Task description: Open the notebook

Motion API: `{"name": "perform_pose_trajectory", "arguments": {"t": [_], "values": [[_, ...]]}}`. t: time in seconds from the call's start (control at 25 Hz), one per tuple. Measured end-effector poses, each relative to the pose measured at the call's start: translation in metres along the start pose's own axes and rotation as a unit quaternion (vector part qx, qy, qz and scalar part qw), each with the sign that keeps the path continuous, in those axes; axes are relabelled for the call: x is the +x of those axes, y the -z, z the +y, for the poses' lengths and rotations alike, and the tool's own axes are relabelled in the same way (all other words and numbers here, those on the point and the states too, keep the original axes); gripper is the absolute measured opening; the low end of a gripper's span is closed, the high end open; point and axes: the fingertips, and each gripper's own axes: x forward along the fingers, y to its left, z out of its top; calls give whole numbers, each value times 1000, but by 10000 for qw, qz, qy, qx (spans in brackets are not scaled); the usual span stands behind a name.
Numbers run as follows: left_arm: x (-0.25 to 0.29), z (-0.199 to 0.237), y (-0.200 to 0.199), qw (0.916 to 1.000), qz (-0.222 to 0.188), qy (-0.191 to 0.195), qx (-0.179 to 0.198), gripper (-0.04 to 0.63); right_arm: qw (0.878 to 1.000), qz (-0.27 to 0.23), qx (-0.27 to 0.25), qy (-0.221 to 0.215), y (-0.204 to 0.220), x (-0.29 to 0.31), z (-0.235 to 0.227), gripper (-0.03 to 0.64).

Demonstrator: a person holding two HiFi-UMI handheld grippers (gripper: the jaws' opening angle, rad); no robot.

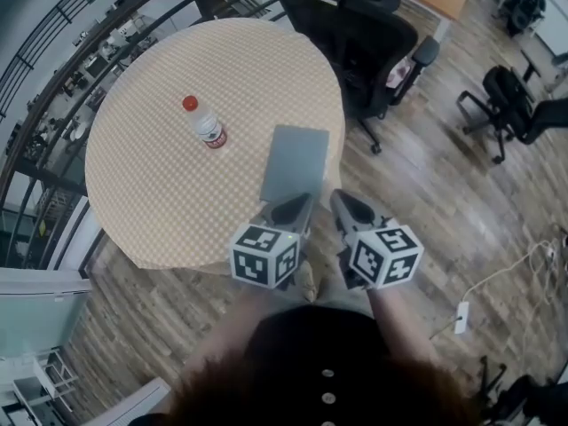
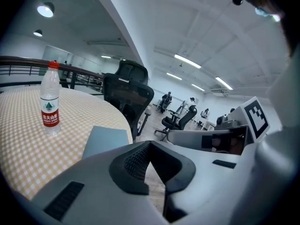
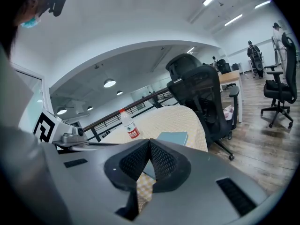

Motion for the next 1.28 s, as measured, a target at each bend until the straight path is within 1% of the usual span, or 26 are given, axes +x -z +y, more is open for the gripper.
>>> {"name": "perform_pose_trajectory", "arguments": {"t": [0.2, 0.4, 0.52, 0.72, 0.92, 1.16, 1.28], "values": [[8, 4, 7, 9998, 155, 58, -63, 9, 9999, 106, 57, -47, 6, 4, 1, 11], [18, 4, 11, 9997, 216, 42, -107, 9, 9998, 172, 118, 30, 12, 0, -12, 11], [21, 7, 12, 9996, 261, -32, -137, 9, 9997, 187, 176, 35, 11, -1, -17, 11], [23, 7, 14, 9992, 330, -167, -179, 9, 9992, 318, 201, -115, 10, 0, -20, 11], [23, 14, 18, 9984, 378, -303, -303, 9, 9986, 467, 190, -187, 11, 8, -19, 11], [26, 21, 21, 9981, 442, -400, -169, 9, 9982, 526, 215, -188, 14, 10, -27, 11], [29, 23, 24, 9980, 472, -407, -135, 9, 9976, 634, 284, -81, 22, 8, -35, 11]]}}
